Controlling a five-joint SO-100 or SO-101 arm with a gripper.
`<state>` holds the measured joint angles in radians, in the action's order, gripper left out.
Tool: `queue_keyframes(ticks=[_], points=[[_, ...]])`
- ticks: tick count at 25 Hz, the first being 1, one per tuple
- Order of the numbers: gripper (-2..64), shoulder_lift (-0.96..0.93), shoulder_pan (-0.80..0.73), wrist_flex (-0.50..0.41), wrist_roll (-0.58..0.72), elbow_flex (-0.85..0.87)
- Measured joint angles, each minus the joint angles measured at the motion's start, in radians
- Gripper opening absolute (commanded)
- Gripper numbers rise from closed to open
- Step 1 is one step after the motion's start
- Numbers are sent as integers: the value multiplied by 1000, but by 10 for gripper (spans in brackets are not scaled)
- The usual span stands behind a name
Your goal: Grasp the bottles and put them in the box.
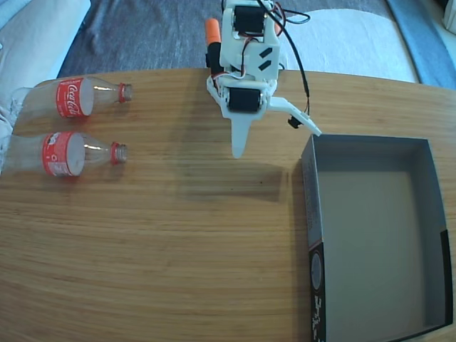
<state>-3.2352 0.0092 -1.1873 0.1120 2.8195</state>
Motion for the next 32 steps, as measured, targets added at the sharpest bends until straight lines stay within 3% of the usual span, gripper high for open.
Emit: queue_keyframes(ticks=[14,32], points=[[-1,0,0,0,0,0],[-3,0,23,0,0,-236]])
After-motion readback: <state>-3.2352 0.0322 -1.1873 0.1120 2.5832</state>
